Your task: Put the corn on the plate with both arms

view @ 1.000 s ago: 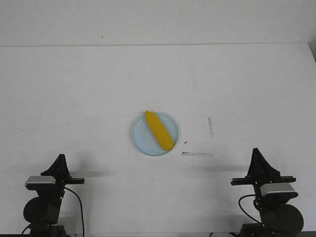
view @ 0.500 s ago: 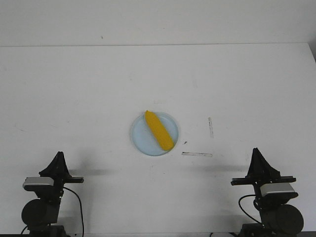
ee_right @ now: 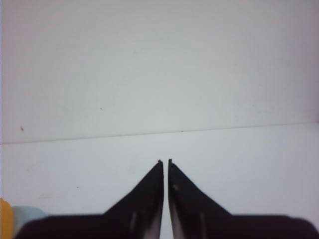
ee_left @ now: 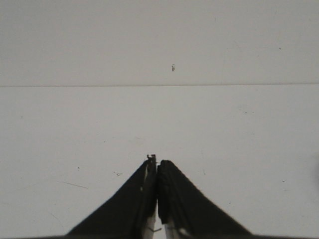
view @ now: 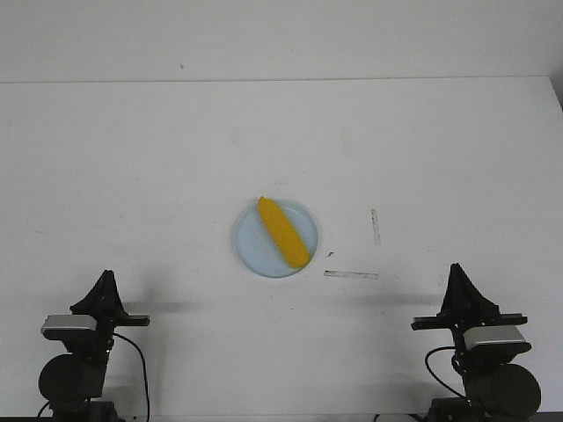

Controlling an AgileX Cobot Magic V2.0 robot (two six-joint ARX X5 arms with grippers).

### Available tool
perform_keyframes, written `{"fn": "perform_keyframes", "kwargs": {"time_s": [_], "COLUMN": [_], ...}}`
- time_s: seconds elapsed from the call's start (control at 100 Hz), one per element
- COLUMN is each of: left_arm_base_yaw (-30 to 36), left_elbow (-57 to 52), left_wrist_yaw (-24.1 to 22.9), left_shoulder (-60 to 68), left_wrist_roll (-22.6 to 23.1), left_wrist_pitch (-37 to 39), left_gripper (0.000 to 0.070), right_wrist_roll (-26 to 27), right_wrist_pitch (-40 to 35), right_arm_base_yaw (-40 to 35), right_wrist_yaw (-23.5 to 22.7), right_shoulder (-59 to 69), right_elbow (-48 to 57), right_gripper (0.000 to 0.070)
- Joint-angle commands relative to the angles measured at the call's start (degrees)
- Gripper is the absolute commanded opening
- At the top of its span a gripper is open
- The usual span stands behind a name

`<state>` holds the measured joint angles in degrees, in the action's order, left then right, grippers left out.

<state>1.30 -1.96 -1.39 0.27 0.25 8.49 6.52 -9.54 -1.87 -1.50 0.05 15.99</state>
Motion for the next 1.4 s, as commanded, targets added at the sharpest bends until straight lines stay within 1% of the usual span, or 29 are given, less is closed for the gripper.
{"fn": "perform_keyframes", "kwargs": {"time_s": [0.0,0.22,0.39,0.46,0.77,0.89,1.389], "left_arm_base_yaw": [0.0,0.0,0.0,0.0,0.0,0.0,0.0], "left_elbow": [1.18,1.18,1.18,1.18,1.18,1.18,1.18], "left_wrist_yaw": [0.07,0.07,0.07,0.07,0.07,0.07,0.07], "left_shoulder": [-0.09,-0.09,-0.09,-0.09,-0.09,-0.09,-0.09], "left_wrist_roll": [-0.31,-0.31,-0.31,-0.31,-0.31,-0.31,-0.31], "left_wrist_pitch": [0.59,0.59,0.59,0.59,0.59,0.57,0.59], "left_gripper": [0.0001,0.0001,0.0001,0.0001,0.0001,0.0001,0.0001], "right_wrist_roll": [0.92,0.94,0.92,0.94,0.94,0.92,0.92], "right_wrist_pitch": [0.74,0.83,1.6,2.51,16.2,13.77,13.81], "right_arm_base_yaw": [-0.04,-0.04,-0.04,-0.04,-0.22,-0.35,-0.37], "right_wrist_yaw": [0.0,-0.04,0.37,-0.31,-0.24,0.02,-0.04], "right_shoulder": [0.02,0.02,0.02,0.02,0.02,0.02,0.02], "right_elbow": [0.55,0.33,-3.13,-4.7,-15.32,-15.26,-15.26], "right_gripper": [0.0015,0.0015,0.0015,0.0015,0.0015,0.0015,0.0015]}}
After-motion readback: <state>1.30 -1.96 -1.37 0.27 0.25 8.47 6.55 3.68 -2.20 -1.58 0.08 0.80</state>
